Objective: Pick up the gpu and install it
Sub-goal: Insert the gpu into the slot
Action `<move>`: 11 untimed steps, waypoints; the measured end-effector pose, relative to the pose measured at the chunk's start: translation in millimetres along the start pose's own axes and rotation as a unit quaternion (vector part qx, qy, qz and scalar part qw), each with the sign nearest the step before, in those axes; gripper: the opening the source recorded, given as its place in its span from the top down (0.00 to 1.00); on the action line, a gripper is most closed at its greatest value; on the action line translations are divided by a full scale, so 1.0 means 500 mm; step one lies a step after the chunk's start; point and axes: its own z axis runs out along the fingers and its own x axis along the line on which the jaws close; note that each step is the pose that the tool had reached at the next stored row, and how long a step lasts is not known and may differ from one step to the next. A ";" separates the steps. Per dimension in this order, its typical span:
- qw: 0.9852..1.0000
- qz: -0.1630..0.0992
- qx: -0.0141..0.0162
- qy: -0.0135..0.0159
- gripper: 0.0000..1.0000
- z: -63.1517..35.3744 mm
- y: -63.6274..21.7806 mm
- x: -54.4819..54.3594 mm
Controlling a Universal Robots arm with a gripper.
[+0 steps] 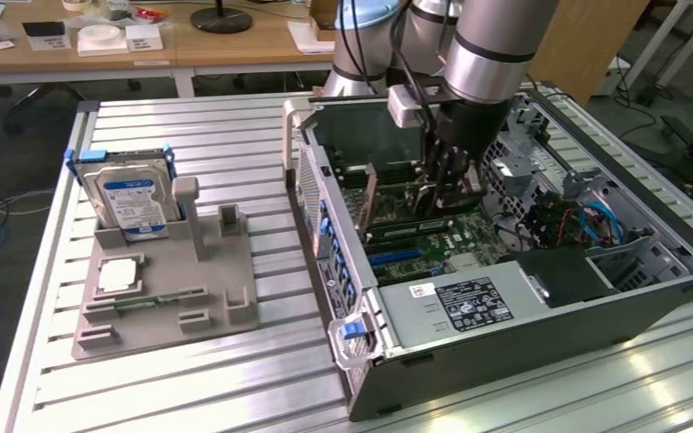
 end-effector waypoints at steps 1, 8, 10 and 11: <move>1.000 0.000 0.000 0.000 0.72 0.004 0.001 0.000; 1.000 0.000 -0.001 0.000 0.72 0.028 0.008 0.006; 1.000 0.000 -0.001 0.000 0.72 0.033 0.009 0.011; 1.000 0.000 -0.001 0.000 0.72 0.035 0.010 0.013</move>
